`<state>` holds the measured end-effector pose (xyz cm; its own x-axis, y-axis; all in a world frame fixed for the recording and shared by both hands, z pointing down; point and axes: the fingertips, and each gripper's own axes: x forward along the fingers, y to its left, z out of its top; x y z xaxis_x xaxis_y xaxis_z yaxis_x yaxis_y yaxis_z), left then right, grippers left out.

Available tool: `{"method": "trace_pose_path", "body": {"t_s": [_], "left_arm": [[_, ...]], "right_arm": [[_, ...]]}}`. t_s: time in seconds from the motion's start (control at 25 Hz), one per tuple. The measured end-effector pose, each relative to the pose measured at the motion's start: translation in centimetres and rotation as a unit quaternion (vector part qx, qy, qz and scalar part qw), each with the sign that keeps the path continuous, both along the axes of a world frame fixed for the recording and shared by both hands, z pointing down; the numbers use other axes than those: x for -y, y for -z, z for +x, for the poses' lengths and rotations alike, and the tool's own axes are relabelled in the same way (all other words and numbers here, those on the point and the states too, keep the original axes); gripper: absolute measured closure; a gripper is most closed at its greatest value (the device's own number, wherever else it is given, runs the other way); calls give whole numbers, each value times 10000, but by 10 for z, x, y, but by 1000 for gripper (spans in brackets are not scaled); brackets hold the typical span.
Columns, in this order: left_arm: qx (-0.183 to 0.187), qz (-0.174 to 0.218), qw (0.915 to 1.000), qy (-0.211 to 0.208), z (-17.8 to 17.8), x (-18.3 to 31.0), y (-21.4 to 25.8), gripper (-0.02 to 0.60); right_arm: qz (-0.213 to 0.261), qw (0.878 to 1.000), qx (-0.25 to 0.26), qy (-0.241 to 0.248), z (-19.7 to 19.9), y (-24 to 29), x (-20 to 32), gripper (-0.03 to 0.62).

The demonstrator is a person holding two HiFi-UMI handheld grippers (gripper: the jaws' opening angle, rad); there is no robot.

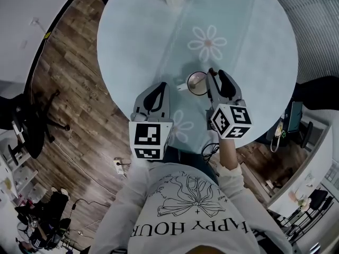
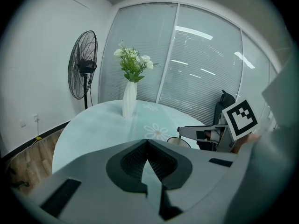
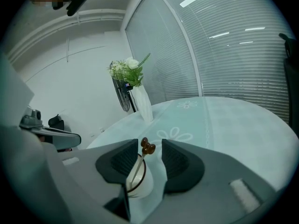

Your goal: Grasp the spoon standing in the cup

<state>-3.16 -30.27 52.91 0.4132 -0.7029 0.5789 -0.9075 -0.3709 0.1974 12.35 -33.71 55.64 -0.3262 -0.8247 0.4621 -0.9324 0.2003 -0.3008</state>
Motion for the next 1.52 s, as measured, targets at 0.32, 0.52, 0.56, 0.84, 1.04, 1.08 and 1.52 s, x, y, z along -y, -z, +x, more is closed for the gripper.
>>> {"method": "trace_pose_path", "body": {"t_s": [0.32, 0.52, 0.56, 0.84, 1.04, 1.08, 1.52], "left_arm": [[-16, -130, 9999, -39, 9, -4, -12, 575], [-31, -144, 9999, -72, 10, -4, -12, 575], [-29, -152, 9999, -77, 10, -4, -13, 575], [-14, -160, 9999, -33, 13, -6, -14, 575], [-4, -128, 9999, -16, 10, -10, -9, 575], [0, -120, 9999, -7, 10, -10, -8, 575], [-10, 42, 9999, 159, -3, -21, 8, 575]], "right_arm": [[-52, 9998, 166, 58, -1, -7, 2, 427], [-96, 9997, 227, 74, -2, -9, 2, 461], [-87, 9997, 235, 82, -3, -9, 2, 480], [-9, 9993, 328, 193, -5, -7, 1, 520], [65, 9985, 450, 300, -13, 2, -2, 531], [80, 9982, 505, 314, -15, 4, -3, 534], [286, 9959, 727, 449, -27, 33, -15, 539]]}}
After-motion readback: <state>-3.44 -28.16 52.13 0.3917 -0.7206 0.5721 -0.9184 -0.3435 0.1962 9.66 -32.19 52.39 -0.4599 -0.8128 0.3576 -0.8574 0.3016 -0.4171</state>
